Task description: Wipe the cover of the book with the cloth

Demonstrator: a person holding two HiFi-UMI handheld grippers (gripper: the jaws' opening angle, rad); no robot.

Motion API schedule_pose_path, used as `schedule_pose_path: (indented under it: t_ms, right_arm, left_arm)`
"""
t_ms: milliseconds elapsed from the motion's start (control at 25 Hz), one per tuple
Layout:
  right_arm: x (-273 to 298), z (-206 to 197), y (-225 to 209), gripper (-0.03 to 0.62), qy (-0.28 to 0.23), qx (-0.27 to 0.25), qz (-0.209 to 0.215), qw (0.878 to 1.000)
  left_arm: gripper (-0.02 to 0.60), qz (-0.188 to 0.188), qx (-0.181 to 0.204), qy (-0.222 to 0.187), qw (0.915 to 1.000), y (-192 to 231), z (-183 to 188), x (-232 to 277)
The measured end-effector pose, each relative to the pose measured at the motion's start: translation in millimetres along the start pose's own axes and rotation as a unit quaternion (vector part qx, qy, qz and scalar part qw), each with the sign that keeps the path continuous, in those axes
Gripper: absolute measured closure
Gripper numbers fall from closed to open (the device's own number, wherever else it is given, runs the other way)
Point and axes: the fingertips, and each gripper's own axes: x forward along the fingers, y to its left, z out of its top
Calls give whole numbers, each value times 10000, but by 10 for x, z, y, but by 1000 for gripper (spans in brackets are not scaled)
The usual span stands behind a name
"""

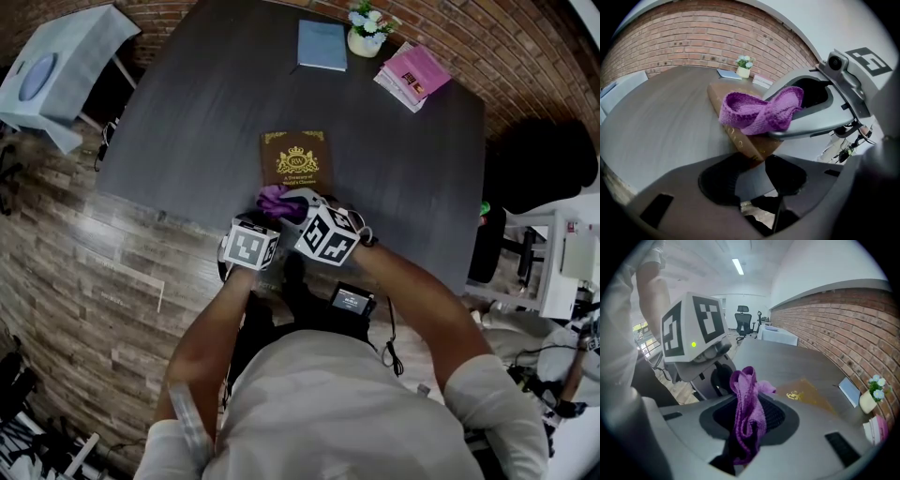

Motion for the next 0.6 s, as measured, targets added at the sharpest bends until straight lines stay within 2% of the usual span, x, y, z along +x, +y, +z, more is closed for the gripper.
schedule_pose_path:
  t_ms: [280, 600]
  right_arm:
    - [-57, 1, 130, 485, -26, 384, 294, 9988]
    - [-111, 10, 245, 484, 17, 849, 670, 9941]
  left_arm:
    - [405, 12, -20, -7, 10000, 2, 7, -20]
    - [426, 6, -219, -175, 9996, -8, -19, -56]
